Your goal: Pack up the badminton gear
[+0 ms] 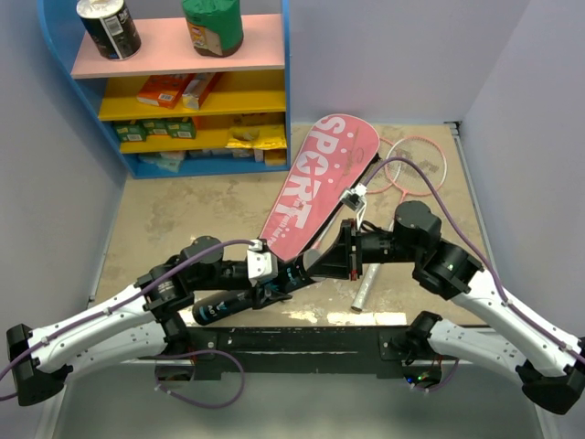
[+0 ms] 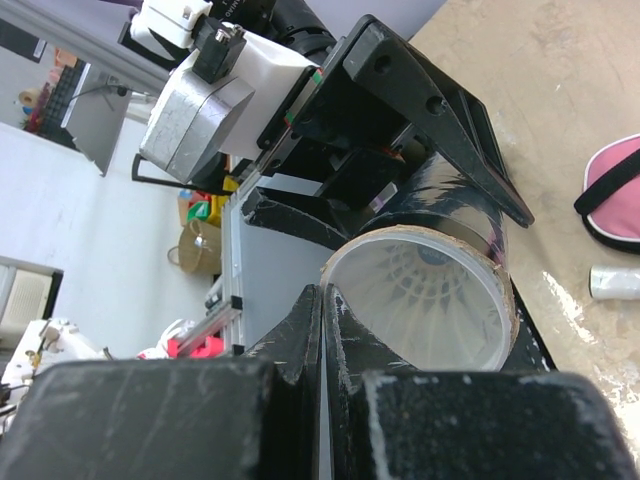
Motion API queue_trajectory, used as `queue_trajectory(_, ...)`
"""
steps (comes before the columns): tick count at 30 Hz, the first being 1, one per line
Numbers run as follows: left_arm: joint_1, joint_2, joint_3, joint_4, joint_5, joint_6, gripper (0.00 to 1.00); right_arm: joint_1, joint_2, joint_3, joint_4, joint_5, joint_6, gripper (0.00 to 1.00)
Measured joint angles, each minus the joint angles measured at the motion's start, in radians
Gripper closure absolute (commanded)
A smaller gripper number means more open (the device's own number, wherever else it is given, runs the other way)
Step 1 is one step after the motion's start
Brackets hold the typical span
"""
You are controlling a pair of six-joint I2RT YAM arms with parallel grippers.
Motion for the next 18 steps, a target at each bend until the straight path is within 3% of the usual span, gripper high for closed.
queue_trajectory(10,-0.001,0.000,-0.001,0.000,0.003,0.002,1.00,0.013,-0.008,0.000,-0.008,0.015,0.001,1.00)
queue_trajectory(18,-0.001,-0.007,-0.003,-0.011,0.002,0.007,1.00,0.024,-0.026,-0.051,0.071,0.008,0.057,0.59)
